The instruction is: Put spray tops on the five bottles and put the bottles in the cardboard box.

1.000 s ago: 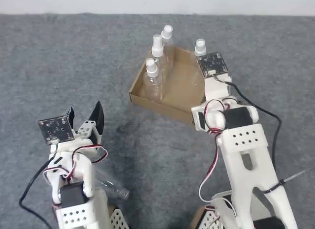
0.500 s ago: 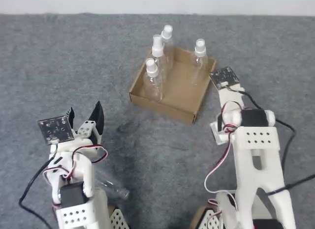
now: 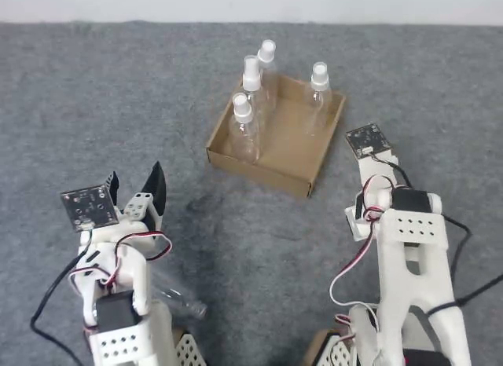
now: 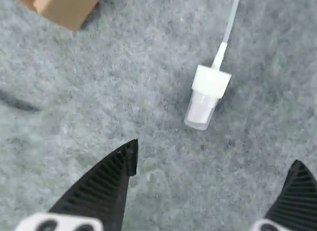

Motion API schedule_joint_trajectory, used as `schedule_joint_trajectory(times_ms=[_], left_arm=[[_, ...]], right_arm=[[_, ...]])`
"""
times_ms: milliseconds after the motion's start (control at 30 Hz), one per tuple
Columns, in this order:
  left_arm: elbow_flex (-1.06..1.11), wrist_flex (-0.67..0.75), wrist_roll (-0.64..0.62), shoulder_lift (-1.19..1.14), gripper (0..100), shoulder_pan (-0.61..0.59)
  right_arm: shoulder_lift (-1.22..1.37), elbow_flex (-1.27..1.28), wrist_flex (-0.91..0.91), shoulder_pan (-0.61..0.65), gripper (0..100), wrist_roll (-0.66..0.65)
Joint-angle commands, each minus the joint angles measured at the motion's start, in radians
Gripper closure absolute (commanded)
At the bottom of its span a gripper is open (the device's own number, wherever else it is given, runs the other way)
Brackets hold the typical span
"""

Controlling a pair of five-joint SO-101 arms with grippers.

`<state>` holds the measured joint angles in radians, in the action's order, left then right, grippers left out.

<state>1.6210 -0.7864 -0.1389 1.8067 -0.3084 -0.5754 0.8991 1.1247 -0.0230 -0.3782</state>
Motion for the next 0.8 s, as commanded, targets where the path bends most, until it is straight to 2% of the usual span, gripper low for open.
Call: schedule_joint_trajectory(times_ms=[0,200,533,767], left_arm=[[-0.005,0.034,0.009,-0.002,74,-0.005],[-0.005,0.034,0.009,-0.002,74,-0.005],[-0.005,0.034,0.009,-0.002,74,-0.005],[-0.005,0.034,0.009,-0.002,74,-0.005]], right_arm=[[-0.024,0.005,-0.062,-0.025,60.4,-0.012],[0.143,-0.005,-0.166,-0.027,60.4,-0.012],[0.383,-0.169,-0.171,-0.074,61.0,-0.006],[0.579,-0.308,-0.176,-0.119,74.5,-0.011]])
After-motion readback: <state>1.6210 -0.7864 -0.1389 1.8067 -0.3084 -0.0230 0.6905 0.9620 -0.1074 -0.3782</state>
